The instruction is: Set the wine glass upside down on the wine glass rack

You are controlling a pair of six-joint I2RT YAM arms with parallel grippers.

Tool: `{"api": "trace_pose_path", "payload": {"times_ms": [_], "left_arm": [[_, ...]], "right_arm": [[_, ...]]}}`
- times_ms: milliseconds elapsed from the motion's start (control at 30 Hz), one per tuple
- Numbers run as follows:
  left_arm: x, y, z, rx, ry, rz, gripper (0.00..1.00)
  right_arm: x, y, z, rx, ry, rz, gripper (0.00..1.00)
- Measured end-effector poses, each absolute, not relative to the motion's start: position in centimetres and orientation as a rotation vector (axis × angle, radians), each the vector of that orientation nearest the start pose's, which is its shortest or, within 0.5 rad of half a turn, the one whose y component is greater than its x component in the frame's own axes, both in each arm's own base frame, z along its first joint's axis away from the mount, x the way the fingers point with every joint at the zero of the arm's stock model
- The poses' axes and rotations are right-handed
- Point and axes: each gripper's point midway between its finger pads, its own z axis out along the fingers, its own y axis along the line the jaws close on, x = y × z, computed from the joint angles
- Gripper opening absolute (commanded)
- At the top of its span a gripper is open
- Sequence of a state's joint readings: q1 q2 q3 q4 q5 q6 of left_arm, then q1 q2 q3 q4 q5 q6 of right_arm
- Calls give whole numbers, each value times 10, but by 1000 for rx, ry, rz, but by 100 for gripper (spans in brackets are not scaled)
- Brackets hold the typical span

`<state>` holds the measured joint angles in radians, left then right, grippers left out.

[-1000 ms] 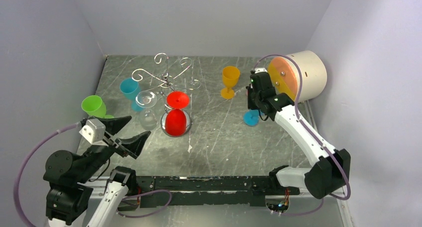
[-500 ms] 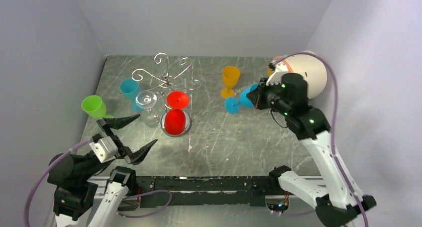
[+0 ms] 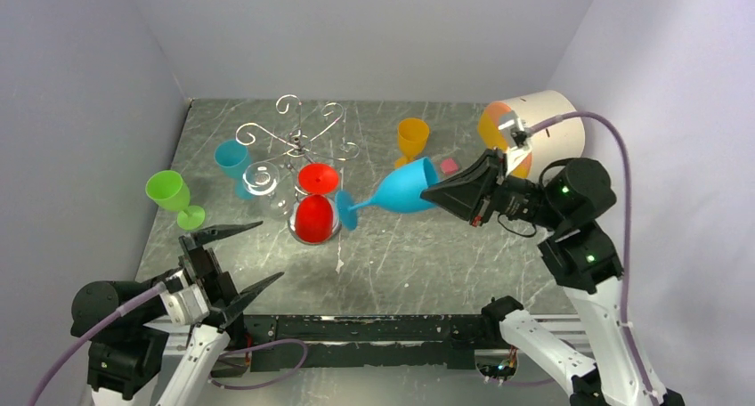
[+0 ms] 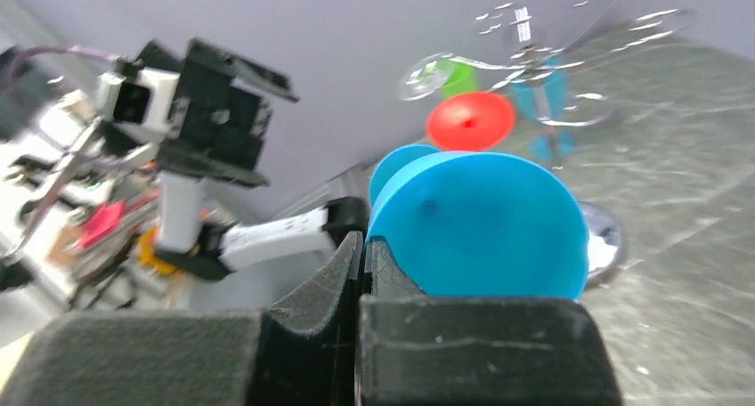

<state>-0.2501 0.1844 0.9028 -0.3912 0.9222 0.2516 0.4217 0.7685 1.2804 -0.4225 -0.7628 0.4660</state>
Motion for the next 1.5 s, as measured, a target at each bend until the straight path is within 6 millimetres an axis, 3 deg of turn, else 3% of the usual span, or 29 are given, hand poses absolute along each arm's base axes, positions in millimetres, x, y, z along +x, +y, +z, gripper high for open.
{"api": "trace_pose_path", "payload": {"times_ms": [167,333,633,767,933,1067,1233,1300,1500], "left_arm": [[47,-159,394,1136,857,-594,73],[43,-166,389,1206,840,-657,67],[41,-170,386,1248,825,-684,70],[40,-171,385,1262,822,-696,68],[47,-174,379,1277,840,-727,64],[50,-177,372,1298,859,-768,57],[47,-177,365,1335,860,-779,31],[45,-177,363,1350,861,-784,27],[43,-178,358,1378,857,-798,32]], "right_arm": [[116,227,433,-712,1515,1523,0],[115,234,438,-742,1507,1630,0],[111,241,447,-817,1438,1700,0],[112,254,440,-846,1461,1749,0],[95,278,430,-938,1468,1820,0],[88,291,423,-977,1473,1841,0],[90,295,424,-976,1458,1823,0],[90,294,426,-978,1449,1820,0],[90,295,427,-980,1441,1820,0]]}}
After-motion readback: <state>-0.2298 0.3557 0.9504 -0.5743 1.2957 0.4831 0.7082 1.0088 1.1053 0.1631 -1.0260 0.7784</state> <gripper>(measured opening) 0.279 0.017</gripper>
